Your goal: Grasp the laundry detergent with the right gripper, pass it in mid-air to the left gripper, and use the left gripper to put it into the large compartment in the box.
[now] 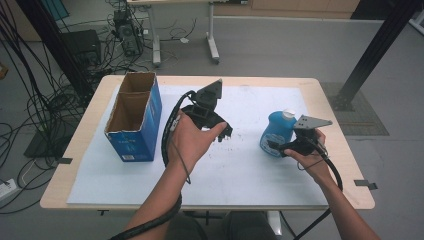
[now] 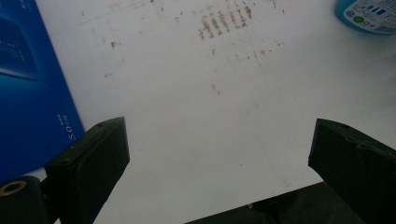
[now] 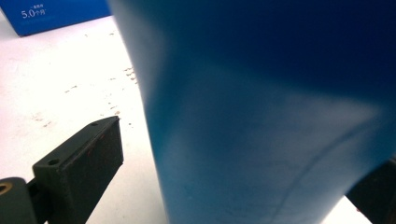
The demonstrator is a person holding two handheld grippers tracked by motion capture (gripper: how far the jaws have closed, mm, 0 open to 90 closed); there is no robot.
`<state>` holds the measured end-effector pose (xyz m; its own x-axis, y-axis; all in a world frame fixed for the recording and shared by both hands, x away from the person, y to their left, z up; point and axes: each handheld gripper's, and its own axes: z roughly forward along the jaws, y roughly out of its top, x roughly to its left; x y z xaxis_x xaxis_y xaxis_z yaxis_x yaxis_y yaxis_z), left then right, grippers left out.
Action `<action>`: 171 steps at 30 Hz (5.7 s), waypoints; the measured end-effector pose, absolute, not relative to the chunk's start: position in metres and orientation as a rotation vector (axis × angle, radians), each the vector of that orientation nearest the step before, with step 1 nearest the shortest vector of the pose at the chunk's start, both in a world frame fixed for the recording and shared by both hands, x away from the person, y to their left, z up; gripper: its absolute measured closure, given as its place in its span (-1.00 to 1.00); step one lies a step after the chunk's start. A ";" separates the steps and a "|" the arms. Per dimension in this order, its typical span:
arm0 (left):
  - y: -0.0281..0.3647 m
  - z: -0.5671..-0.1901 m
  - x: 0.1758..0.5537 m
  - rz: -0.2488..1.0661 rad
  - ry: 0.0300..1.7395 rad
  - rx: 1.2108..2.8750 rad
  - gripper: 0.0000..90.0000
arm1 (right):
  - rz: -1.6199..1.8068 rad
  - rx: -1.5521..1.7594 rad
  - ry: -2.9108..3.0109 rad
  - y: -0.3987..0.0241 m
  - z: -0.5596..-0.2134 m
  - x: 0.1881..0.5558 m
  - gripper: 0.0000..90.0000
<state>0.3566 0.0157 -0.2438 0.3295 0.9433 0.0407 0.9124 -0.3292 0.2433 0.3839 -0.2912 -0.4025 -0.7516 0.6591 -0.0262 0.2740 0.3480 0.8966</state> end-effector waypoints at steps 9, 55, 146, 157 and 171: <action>0.016 -0.243 0.357 0.265 1.705 2.403 -0.88 | 1.376 0.817 2.228 -0.291 -0.402 0.384 -0.96; 0.016 -0.239 0.358 0.275 1.706 2.403 -0.88 | 1.387 0.819 2.218 -0.291 -0.404 0.384 -0.96; 0.019 -0.242 0.357 0.285 1.717 2.411 -0.88 | 1.395 0.793 2.234 -0.294 -0.412 0.385 -0.07; 0.020 -0.243 0.358 0.286 1.722 2.411 -0.88 | 1.391 0.793 2.239 -0.294 -0.411 0.386 -0.07; 0.018 -0.241 0.358 0.291 1.719 2.413 -0.88 | 1.395 0.794 2.238 -0.294 -0.412 0.386 -0.06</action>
